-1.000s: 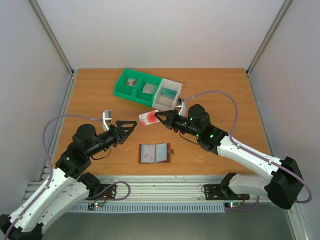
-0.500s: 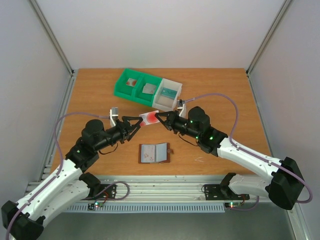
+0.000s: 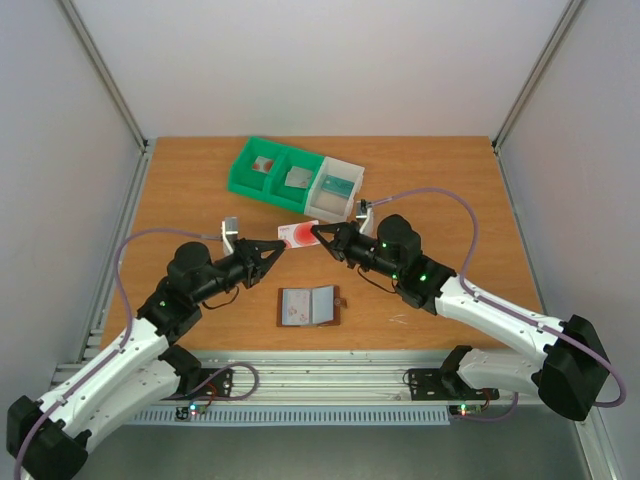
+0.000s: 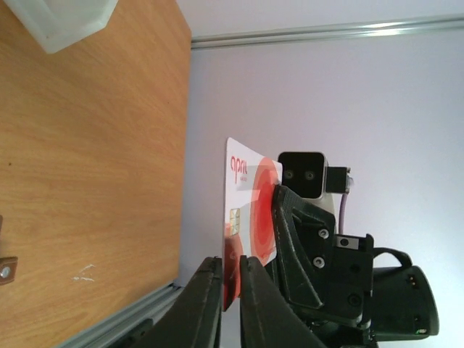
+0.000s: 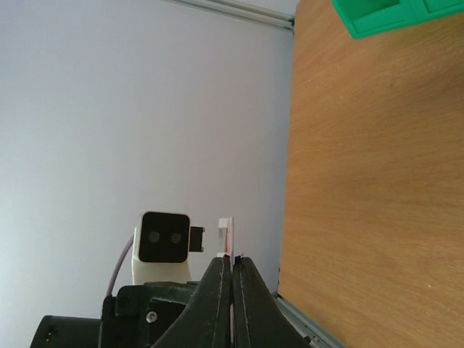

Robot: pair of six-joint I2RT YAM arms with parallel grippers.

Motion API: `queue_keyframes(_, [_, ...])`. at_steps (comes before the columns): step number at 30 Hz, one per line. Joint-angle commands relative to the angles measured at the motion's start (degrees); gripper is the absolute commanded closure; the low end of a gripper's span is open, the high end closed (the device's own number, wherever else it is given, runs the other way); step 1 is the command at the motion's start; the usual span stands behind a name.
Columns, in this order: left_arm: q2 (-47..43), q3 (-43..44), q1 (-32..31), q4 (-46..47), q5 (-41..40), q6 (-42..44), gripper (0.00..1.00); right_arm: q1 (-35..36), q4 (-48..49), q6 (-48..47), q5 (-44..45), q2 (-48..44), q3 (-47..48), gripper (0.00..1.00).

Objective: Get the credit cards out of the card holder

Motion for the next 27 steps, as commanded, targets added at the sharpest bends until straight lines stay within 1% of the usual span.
queue_keyframes(1, [-0.76, -1.29, -0.21, 5.67, -0.87, 0.18, 0.96, 0.39, 2.01, 0.63, 1.01, -1.24, -0.9, 0.99])
queue_keyframes(2, [-0.71, -1.39, -0.2, 5.86, -0.94, 0.21, 0.99, 0.39, 2.02, 0.67, 0.84, -1.28, -0.96, 0.99])
queue_keyframes(6, [-0.89, -0.88, -0.19, 5.56, -1.1, 1.58, 0.99, 0.39, 1.57, 0.25, -0.01, -1.58, -1.61, 0.98])
queue_keyframes(9, [-1.19, 1.22, -0.21, 2.42, -1.26, 5.67, 1.0, 0.39, 0.55, -1.14, -0.66, -3.08, -2.89, 0.89])
queue_keyframes(14, [-1.32, 3.83, -0.08, -2.64, -1.09, 12.55, 1.0, 0.39, -5.89, -5.88, 0.15, -7.8, -3.84, 0.69])
queue_keyframes(17, [-1.03, 4.79, 0.17, -3.49, -0.1, 15.52, 0.99, 0.39, -10.78, -9.12, 1.04, -10.68, -3.57, 0.5])
queue_keyframes(20, [-0.4, 6.29, 1.02, -6.98, 1.48, 18.35, 1.0, 0.39, -16.51, -12.28, 1.76, -13.51, -3.09, 0.32])
queue_keyframes(22, [0.04, 7.43, 1.84, -8.67, 2.99, 20.34, 1.0, 0.38, -19.3, -14.24, 1.86, -15.03, -2.9, 0.21])
queue_keyframes(23, [0.34, 7.99, 2.49, -9.58, 3.99, 21.6, 1.0, 0.41, -20.56, -15.21, 1.74, -15.68, -2.82, 0.15])
queue_keyframes(24, [0.63, 8.63, 3.18, -10.58, 5.06, 22.55, 0.99, 0.39, -21.63, -16.08, 1.57, -16.37, -2.75, 0.06])
queue_keyframes(25, [0.91, 9.18, 4.12, -11.52, 6.02, 23.32, 1.0, 0.39, -22.84, -16.92, 1.44, -16.98, -2.72, 0.02])
queue_keyframes(27, [1.61, 10.32, 6.2, -13.03, 8.65, 25.18, 0.99, 0.39, -25.72, -18.49, 1.38, -18.29, -2.62, 0.01])
